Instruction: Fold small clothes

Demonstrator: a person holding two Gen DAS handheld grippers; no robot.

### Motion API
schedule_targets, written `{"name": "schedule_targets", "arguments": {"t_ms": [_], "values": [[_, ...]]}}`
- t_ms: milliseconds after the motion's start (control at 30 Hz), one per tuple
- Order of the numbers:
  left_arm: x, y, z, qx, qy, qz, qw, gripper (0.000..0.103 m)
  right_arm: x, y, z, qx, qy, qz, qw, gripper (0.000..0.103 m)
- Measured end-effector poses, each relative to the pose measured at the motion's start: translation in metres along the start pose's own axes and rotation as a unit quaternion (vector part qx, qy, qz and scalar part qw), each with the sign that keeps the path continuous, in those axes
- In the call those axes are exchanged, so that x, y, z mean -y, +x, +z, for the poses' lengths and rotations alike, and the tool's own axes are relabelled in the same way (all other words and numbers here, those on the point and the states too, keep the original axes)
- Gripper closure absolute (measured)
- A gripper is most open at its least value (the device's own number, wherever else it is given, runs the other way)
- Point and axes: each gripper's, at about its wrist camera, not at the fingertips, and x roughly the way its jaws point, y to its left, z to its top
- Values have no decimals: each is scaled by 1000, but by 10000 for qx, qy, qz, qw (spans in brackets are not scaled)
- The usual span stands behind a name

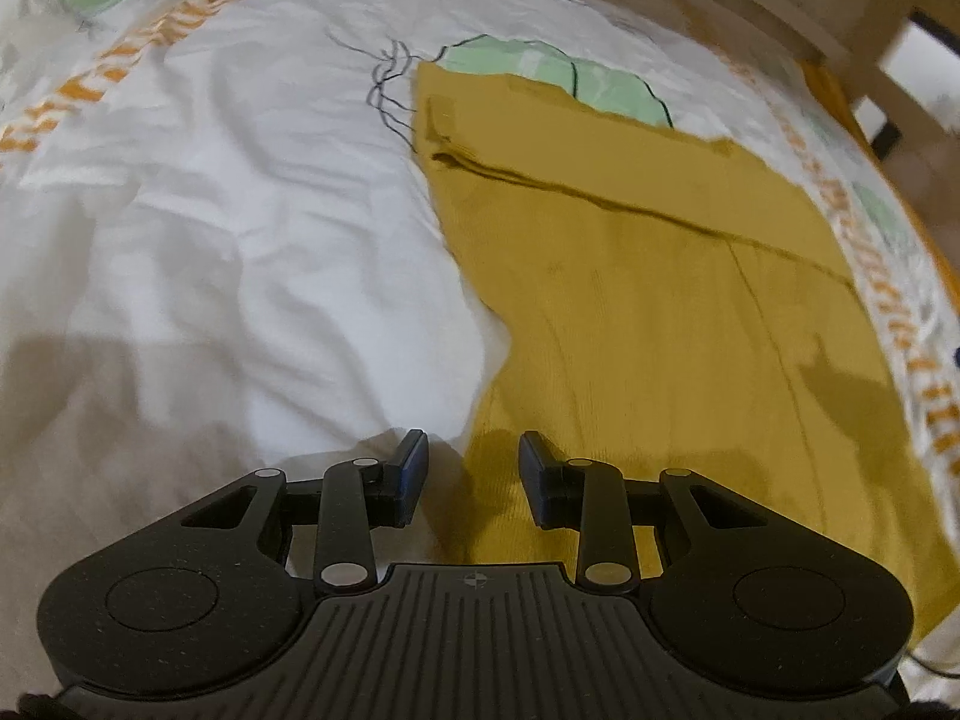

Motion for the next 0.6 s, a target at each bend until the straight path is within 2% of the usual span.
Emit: {"name": "schedule_targets", "arguments": {"t_ms": [67,233,300,367,433,600], "values": [[5,2,-3,1,179,60,9998,71,4,-8,-10,23,97,-16,9999,1],[11,3,-10,89,232,91,9997,73,14,-11,-31,-18,341,-86,9994,1],[11,3,-13,129,211,79,9997,82,17,-7,-34,-101,361,-146,9992,1],[9,0,-15,194,77,40,9998,97,18,-5,-34,-100,346,-140,9993,1],[6,-4,-19,330,-127,21,9994,98,18,-5,-34,-72,354,-127,9993,1],[1,-26,-32,893,-507,336,9941,98,19,-7,-37,-29,394,-111,9992,1]]}}
